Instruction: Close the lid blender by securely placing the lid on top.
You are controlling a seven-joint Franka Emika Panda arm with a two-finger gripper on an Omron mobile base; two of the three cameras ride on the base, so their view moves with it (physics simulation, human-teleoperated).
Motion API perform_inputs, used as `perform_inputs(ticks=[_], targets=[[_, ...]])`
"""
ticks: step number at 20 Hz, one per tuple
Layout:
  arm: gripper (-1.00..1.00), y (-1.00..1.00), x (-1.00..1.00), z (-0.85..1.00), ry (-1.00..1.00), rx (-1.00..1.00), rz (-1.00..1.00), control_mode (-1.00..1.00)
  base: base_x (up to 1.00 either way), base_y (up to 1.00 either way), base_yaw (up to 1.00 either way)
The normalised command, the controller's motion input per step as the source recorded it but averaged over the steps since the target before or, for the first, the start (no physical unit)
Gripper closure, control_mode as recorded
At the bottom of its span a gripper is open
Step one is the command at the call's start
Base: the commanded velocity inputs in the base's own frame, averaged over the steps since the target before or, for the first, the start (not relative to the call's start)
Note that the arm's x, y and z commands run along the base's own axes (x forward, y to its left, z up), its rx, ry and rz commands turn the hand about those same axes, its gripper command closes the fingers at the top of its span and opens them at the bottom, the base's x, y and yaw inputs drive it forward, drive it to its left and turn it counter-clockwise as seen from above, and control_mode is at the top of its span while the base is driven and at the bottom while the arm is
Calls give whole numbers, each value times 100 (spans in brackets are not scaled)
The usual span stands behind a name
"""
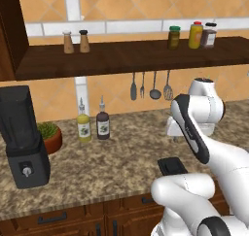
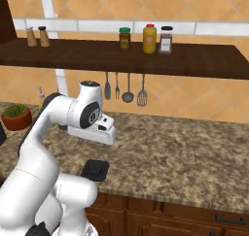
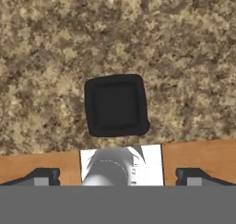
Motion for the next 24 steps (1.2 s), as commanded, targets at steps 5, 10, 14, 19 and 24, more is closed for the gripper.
perform_inputs(ticks=[5, 10, 14, 19, 24], targets=[[-100, 0, 32, -90, 15, 0, -5, -100, 0, 0, 0], [-100, 0, 40, -63, 5, 0, -1, -100, 0, 0, 0], [-100, 0, 51, -43, 1, -1, 0, -100, 0, 0, 0], [-100, 0, 37, -54, 6, 0, 1, -100, 0, 0, 0], [-100, 3, -32, -28, 3, 0, 5, -100, 0, 0, 0]])
